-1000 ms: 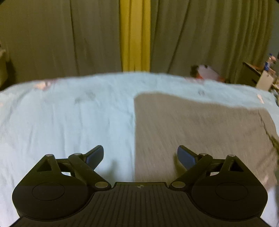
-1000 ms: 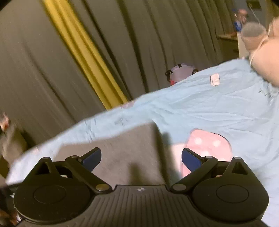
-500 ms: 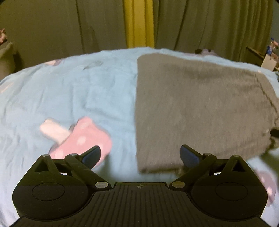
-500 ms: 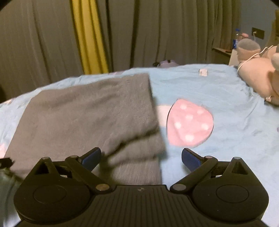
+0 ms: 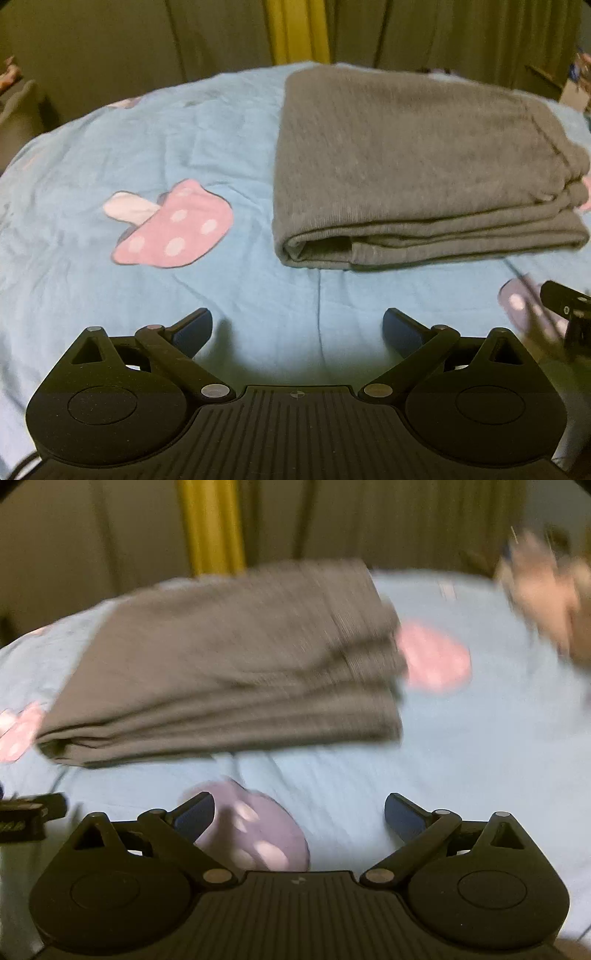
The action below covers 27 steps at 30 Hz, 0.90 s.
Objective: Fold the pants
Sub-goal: 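Open both tools and withdraw them from the folded sweatpants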
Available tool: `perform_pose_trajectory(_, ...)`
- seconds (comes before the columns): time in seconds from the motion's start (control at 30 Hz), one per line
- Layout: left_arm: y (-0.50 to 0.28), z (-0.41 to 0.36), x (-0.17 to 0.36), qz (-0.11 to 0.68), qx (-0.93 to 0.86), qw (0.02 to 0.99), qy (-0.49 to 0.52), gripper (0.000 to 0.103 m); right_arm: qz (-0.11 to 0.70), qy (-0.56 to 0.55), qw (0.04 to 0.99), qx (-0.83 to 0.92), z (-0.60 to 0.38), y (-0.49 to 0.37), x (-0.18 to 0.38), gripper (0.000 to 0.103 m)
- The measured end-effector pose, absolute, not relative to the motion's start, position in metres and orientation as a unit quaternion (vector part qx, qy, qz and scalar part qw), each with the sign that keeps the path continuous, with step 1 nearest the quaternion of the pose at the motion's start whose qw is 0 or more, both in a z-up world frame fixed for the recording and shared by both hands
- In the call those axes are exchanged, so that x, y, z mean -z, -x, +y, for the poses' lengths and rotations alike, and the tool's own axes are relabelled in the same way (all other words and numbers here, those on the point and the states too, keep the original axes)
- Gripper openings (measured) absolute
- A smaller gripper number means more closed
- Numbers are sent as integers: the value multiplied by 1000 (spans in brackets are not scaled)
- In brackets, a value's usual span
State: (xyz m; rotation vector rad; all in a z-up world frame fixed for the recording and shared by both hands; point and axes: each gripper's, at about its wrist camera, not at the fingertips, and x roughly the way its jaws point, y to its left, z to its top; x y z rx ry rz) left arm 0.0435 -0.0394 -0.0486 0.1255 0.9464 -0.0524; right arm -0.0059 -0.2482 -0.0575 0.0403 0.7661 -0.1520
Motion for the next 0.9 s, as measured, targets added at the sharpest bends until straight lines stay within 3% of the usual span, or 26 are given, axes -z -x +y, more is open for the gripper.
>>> perform_pose_trajectory(0.1,-29,-42,35,434,28,900,-37,102,338,-12,939,63,-238,24,44,99)
perform_pose_trajectory(0.43,-1,-59,12,395,65,916,-34,102,330,-32,939,91,-238,39,28,99)
perform_pose_trajectory(0.9,-22,-59,29,417,52,907,-22,102,320,-26,942,103,-243,26,34,99)
